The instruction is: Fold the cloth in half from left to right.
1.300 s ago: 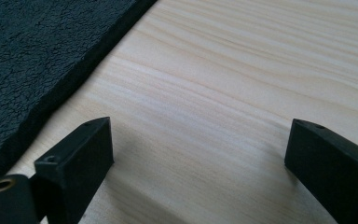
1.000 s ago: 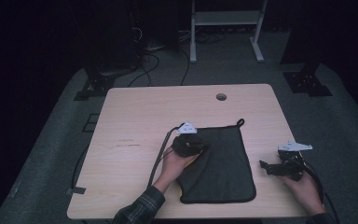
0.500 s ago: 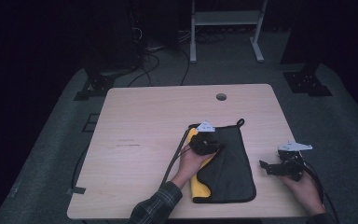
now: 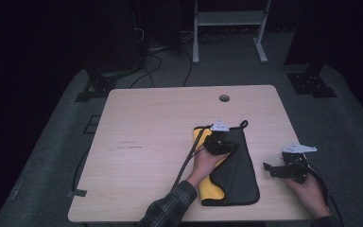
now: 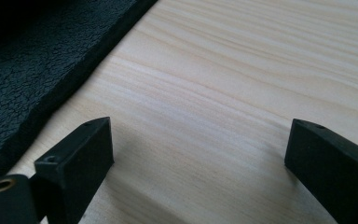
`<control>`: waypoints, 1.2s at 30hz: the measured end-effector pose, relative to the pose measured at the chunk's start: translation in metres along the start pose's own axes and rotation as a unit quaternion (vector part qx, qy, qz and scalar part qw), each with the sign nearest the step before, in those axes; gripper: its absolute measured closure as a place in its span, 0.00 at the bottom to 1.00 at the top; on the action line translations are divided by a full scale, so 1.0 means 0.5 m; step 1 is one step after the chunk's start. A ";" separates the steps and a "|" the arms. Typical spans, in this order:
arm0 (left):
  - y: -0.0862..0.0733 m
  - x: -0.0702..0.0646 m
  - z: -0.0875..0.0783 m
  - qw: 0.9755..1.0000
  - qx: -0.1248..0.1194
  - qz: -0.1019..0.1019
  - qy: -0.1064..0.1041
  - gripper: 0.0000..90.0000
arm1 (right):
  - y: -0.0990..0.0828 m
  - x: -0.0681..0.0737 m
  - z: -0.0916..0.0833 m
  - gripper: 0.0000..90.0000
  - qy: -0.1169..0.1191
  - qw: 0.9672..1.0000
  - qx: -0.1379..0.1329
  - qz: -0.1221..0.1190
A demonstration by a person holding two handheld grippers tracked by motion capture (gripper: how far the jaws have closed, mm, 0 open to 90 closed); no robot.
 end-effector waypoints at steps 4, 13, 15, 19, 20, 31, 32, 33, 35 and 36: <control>0.004 -0.007 0.022 1.000 0.010 0.004 -0.003 0.94 | 0.000 0.000 0.000 0.08 0.000 1.000 0.000 0.000; -0.002 -0.005 0.069 0.999 0.041 0.004 0.005 0.94 | 0.000 0.000 0.000 0.08 0.000 1.000 0.000 0.000; -0.003 -0.005 0.075 0.999 0.041 0.001 0.005 0.94 | 0.000 0.000 0.000 0.08 0.000 1.000 0.000 0.000; 0.000 -0.004 0.068 0.999 0.036 0.004 0.004 0.88 | 0.000 0.000 0.000 0.08 0.000 1.000 0.000 0.000; 0.002 -0.004 0.062 0.999 0.033 0.006 0.006 0.87 | 0.000 0.000 0.000 0.08 0.000 1.000 0.000 0.000; -0.010 0.022 -0.045 0.999 0.021 0.012 0.037 0.57 | 0.000 0.000 0.000 0.08 0.000 1.000 0.000 -0.001; -0.015 0.024 -0.055 0.999 0.022 0.013 0.042 0.55 | 0.000 0.000 0.000 0.08 0.000 1.000 0.000 -0.001; -0.020 0.025 -0.064 0.999 0.022 0.013 0.048 0.53 | 0.000 0.000 0.000 0.08 0.000 1.000 0.000 -0.001; -0.030 0.030 -0.084 0.998 0.025 0.015 0.061 0.50 | 0.000 0.000 0.000 0.08 0.000 1.000 0.000 -0.001; -0.037 0.033 -0.092 0.998 0.023 0.013 0.064 0.49 | 0.000 0.000 0.000 0.08 0.000 1.000 0.000 -0.001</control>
Point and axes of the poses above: each handheld gripper's, and its own axes: z roughly forward along the jaws, y roughly out of its top, x roughly to its left, the point moved 2 cm from there along z, roughly forward along the jaws, and after that the axes turned 8 degrees about x, right-handed, at the moved point
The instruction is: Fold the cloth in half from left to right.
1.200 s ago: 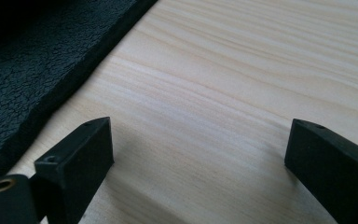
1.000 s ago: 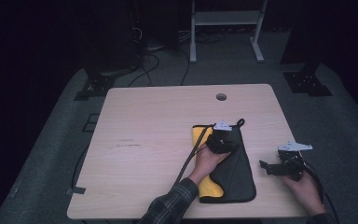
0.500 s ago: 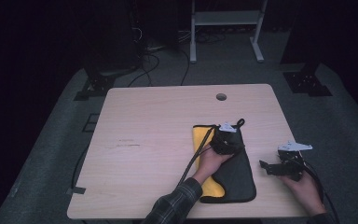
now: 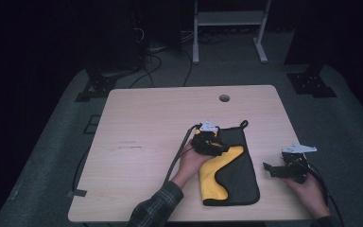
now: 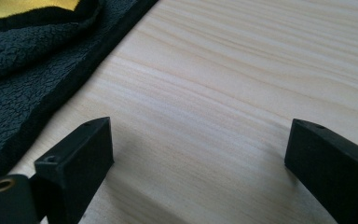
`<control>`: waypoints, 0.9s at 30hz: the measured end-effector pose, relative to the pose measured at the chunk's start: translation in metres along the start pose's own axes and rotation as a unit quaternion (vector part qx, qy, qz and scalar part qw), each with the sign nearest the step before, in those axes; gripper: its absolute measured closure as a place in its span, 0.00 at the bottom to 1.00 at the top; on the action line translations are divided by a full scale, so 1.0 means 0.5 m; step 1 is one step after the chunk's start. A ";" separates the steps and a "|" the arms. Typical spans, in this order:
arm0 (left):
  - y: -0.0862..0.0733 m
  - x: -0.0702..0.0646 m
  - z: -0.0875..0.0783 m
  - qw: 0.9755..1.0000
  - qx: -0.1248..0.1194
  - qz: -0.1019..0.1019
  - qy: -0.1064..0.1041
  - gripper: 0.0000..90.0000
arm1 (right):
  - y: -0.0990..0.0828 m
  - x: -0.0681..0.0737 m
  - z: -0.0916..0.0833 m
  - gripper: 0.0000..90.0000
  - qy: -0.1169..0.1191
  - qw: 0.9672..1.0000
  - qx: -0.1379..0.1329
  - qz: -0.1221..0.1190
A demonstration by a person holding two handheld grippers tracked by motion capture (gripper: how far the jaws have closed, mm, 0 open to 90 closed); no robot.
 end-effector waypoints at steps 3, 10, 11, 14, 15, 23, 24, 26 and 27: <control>-0.024 0.010 -0.021 1.000 0.000 -0.004 0.017 0.46 | 0.000 0.000 0.000 0.08 0.000 1.000 0.000 0.000; -0.070 0.029 -0.054 0.999 0.013 -0.006 0.050 0.40 | 0.000 0.000 0.000 0.08 0.000 1.000 0.000 0.000; -0.075 0.031 -0.057 0.998 0.016 -0.004 0.056 0.40 | 0.000 0.000 0.000 0.08 0.000 1.000 0.000 0.000; -0.088 0.036 -0.064 0.997 0.020 -0.003 0.070 0.40 | 0.000 0.000 0.000 0.08 0.000 1.000 0.000 0.000; -0.093 0.038 -0.066 0.997 0.022 -0.005 0.073 0.40 | 0.000 0.000 0.000 0.08 0.000 1.000 0.000 -0.001; -0.118 0.043 -0.053 0.995 0.050 -0.013 0.085 0.40 | -0.001 0.000 -0.001 0.08 0.001 1.000 0.000 0.000; -0.119 0.041 -0.051 0.995 0.051 -0.014 0.085 0.40 | -0.001 0.000 -0.001 0.08 0.001 1.000 0.000 0.000; -0.122 0.036 -0.050 0.995 0.055 -0.011 0.085 0.40 | -0.002 0.000 -0.001 0.08 0.002 1.000 0.001 -0.001; -0.124 0.033 -0.051 0.995 0.058 -0.012 0.086 0.40 | -0.002 0.000 -0.002 0.08 0.002 1.000 0.001 -0.001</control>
Point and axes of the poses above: each handheld gripper's, and its own axes: z roughly forward along the jaws, y roughly out of its top, x roughly to its left, the point moved 2 cm from there along z, roughly forward along the jaws, and after that the axes turned 8 degrees about x, right-handed, at the moved point
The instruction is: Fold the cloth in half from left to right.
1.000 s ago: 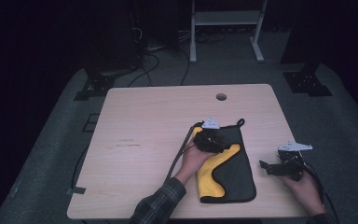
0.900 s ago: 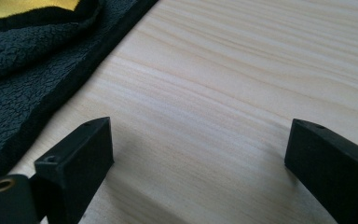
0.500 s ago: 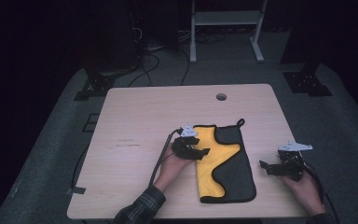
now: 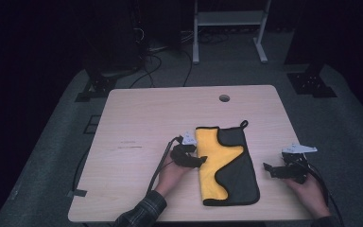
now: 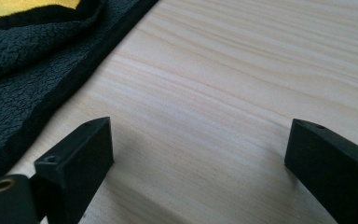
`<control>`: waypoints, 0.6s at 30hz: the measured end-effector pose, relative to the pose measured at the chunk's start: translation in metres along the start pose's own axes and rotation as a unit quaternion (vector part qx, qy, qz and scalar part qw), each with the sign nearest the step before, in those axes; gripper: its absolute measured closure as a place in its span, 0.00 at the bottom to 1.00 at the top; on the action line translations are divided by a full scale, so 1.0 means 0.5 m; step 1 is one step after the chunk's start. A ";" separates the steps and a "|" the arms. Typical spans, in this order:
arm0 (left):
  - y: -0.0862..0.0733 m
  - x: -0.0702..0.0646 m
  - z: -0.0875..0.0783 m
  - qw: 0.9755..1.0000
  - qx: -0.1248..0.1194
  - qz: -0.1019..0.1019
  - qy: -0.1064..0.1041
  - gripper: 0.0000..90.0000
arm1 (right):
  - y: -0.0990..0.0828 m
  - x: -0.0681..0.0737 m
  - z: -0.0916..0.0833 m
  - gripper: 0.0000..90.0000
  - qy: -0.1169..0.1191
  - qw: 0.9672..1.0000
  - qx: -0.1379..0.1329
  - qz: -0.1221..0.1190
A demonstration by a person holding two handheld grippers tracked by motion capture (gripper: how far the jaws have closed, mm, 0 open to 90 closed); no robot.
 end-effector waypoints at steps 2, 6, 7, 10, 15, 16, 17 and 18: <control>-0.007 -0.007 -0.002 1.000 0.004 0.003 0.004 0.40 | 0.000 0.000 0.000 0.08 0.000 1.000 0.000 0.000; -0.016 -0.009 -0.008 1.000 0.000 0.005 0.014 0.44 | 0.000 0.000 0.000 0.08 0.000 1.000 0.000 0.000; -0.017 -0.009 -0.009 1.000 -0.002 0.004 0.014 0.47 | 0.000 0.000 0.000 0.08 0.000 1.000 0.000 0.000; -0.017 -0.015 -0.008 1.000 -0.004 0.011 0.009 0.57 | 0.000 0.000 0.000 0.08 0.000 1.000 0.000 0.000; -0.016 -0.019 -0.007 1.000 -0.003 0.010 -0.003 0.72 | 0.000 0.000 0.000 0.08 0.000 1.000 0.000 0.000; -0.016 -0.020 -0.007 1.000 -0.004 0.010 -0.004 0.77 | 0.000 0.000 0.000 0.08 0.000 1.000 0.000 0.000; -0.016 -0.022 -0.006 1.000 -0.003 0.012 -0.007 0.81 | 0.000 0.000 0.000 0.08 0.000 1.000 0.000 0.000; -0.016 -0.024 -0.006 1.000 -0.001 0.014 -0.008 0.85 | 0.000 0.000 0.000 0.08 0.000 1.000 0.000 0.000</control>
Point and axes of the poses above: each handheld gripper's, and its own axes: z roughly forward along the jaws, y roughly out of its top, x roughly to its left, the point moved 2 cm from there along z, roughly forward along the jaws, and after that the axes turned 8 degrees about x, right-handed, at the moved point
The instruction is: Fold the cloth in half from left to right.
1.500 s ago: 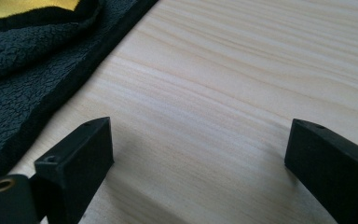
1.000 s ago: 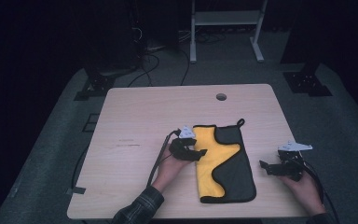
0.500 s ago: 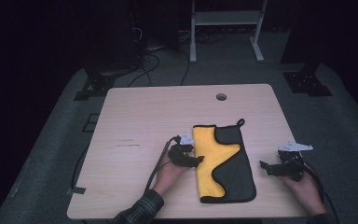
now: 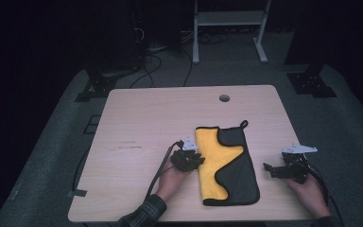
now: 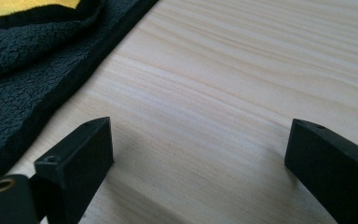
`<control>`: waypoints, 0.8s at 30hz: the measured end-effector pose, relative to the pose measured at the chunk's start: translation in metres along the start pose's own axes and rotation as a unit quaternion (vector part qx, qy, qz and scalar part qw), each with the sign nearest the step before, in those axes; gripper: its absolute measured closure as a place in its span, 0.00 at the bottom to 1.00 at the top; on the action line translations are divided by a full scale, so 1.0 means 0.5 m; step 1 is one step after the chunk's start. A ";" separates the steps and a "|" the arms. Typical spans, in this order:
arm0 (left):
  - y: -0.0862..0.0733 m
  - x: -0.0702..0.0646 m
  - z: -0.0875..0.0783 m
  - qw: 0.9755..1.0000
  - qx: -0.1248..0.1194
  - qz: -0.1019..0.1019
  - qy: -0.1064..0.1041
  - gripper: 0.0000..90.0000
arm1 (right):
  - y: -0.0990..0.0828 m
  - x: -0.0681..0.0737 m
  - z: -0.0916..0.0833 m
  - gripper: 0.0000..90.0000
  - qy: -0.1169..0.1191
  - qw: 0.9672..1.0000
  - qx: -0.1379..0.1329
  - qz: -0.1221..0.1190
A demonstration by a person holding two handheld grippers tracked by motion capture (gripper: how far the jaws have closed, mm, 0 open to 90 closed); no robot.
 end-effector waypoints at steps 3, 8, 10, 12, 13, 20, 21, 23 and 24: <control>0.002 0.000 -0.002 1.000 0.006 0.003 -0.005 0.90 | 0.000 0.000 0.000 0.08 0.000 1.000 0.000 0.000; -0.010 0.020 -0.020 1.000 0.014 0.001 -0.008 0.91 | 0.000 0.000 0.000 0.08 0.000 1.000 0.000 0.000; -0.017 0.030 -0.029 1.000 0.017 0.000 -0.004 0.91 | 0.000 0.000 0.000 0.08 0.000 1.000 0.000 0.000; -0.029 0.045 -0.043 1.000 0.020 -0.004 0.000 0.91 | 0.000 0.000 0.000 0.08 0.000 1.000 0.000 0.000; -0.033 0.050 -0.048 1.000 0.020 -0.007 0.000 0.91 | 0.000 0.000 0.000 0.08 0.000 1.000 0.000 0.000; -0.080 0.095 -0.098 0.999 0.023 -0.025 0.011 0.91 | -0.001 0.000 -0.001 0.08 0.001 1.000 0.000 -0.001; -0.084 0.097 -0.103 0.999 0.023 -0.027 0.011 0.91 | -0.001 0.000 -0.001 0.08 0.001 1.000 -0.001 -0.004; -0.095 0.102 -0.115 0.999 0.026 -0.027 0.017 0.91 | -0.002 0.000 -0.001 0.08 0.001 1.000 -0.001 -0.004; -0.102 0.104 -0.121 0.999 0.027 -0.030 0.018 0.91 | -0.002 0.000 -0.001 0.08 0.002 1.000 -0.001 -0.005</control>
Point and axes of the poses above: each handheld gripper's, and its own axes: z roughly forward along the jaws, y roughly out of its top, x roughly to its left, the point moved 2 cm from there along z, roughly forward along the jaws, and after that the axes turned 8 degrees about x, right-handed, at the moved point
